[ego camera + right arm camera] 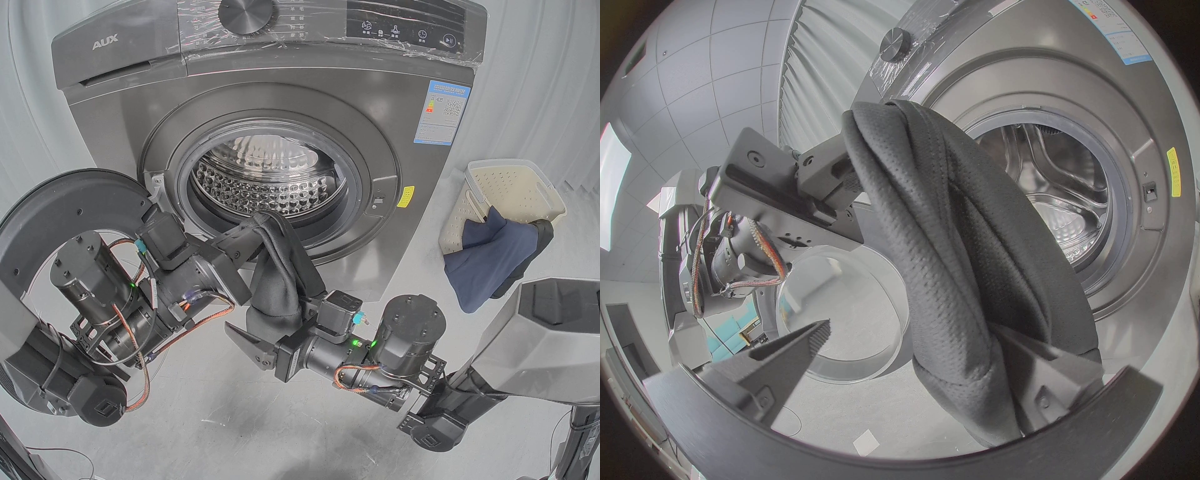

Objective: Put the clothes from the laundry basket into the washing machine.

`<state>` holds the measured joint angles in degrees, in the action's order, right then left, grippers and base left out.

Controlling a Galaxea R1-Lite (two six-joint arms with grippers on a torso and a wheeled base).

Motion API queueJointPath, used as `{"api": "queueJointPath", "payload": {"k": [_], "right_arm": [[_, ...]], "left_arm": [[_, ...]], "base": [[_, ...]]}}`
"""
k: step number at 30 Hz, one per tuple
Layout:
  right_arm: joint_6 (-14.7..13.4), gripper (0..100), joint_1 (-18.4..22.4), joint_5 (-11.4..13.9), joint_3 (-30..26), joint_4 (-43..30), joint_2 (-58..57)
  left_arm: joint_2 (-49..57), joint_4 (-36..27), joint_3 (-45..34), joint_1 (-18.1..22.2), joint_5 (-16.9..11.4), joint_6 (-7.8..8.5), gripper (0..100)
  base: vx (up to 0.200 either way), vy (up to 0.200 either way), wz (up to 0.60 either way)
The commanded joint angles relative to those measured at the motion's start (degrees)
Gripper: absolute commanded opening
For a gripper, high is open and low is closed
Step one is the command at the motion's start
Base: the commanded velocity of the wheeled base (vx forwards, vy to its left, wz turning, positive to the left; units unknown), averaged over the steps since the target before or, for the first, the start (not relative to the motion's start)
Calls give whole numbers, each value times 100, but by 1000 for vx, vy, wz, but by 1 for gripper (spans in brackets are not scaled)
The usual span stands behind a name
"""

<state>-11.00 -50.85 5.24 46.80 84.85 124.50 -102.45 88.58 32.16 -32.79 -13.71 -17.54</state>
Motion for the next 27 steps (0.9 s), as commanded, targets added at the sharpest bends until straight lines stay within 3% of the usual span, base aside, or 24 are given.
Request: {"api": "queueJointPath", "payload": {"k": [1, 6, 16, 17, 20, 23, 27], "right_arm": [[1, 0, -4, -23, 92, 85, 144], [-25, 0, -101, -41, -162, 32, -330], [-386, 0, -408, -269, -848, 93, -972], [-395, 0, -408, -278, -874, 111, -981], [-438, 0, -356, -287, -927, 85, -1121], [-614, 0, -294, -542, -839, 41, -1165], [-746, 0, -101, -674, -663, -47, -1156]], "left_arm": [[-3, 2, 1, 1, 18, -4, 0], [-73, -7, -8, -43, 326, 5, 0], [-56, -148, -219, -140, 369, 5, 0], [-56, -183, -236, -148, 369, 5, 100], [-91, -209, -377, -69, 501, -12, 100], [-56, -183, -491, 36, 765, -39, 100], [15, -148, -834, 247, 765, -30, 100]], "base": [[0, 0, 0], [0, 0, 0], [0, 0, 0], [0, 0, 0], [0, 0, 0], [0, 0, 0], [0, 0, 0]]}}
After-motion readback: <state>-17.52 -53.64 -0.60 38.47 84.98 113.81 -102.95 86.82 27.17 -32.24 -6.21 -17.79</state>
